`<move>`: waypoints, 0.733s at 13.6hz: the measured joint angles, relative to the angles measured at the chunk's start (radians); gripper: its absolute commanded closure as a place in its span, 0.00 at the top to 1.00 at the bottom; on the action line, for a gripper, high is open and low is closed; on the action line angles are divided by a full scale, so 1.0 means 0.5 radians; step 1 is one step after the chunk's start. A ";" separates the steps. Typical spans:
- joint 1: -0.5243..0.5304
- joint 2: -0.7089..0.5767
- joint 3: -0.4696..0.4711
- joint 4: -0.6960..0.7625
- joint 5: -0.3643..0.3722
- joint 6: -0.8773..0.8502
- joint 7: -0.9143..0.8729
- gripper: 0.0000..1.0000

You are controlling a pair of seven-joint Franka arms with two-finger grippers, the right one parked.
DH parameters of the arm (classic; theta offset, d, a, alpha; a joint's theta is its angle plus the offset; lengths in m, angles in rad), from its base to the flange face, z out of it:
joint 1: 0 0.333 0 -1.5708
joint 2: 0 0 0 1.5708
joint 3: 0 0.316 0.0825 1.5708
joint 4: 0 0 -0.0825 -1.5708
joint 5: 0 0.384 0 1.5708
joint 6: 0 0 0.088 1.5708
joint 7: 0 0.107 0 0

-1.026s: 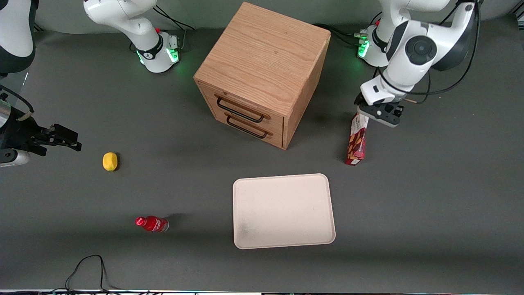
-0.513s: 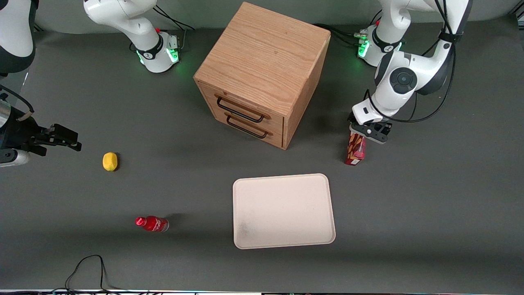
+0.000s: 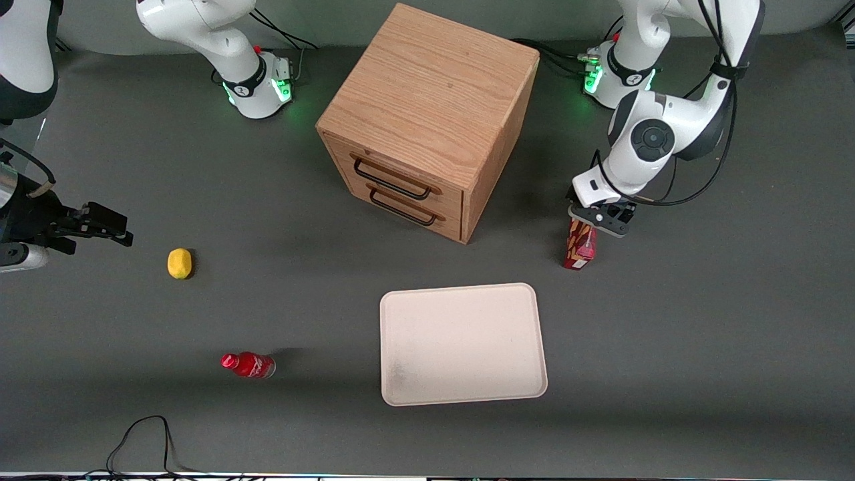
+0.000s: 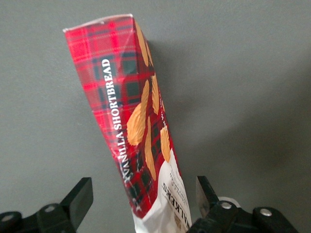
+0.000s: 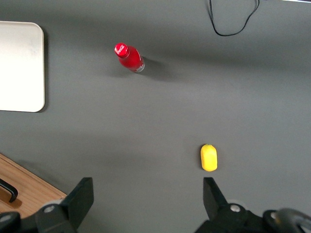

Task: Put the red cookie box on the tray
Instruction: 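Close the left gripper on the box end and tip it upright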

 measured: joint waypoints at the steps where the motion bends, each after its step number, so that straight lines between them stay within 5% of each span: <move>1: 0.000 0.020 0.000 0.000 0.000 0.020 0.000 0.86; 2: 0.000 0.037 0.000 0.000 0.000 0.039 0.000 0.73; 4: 0.000 0.061 0.000 0.000 0.000 0.059 0.000 0.00; 10: 0.000 0.064 -0.002 0.000 -0.010 0.059 0.000 0.00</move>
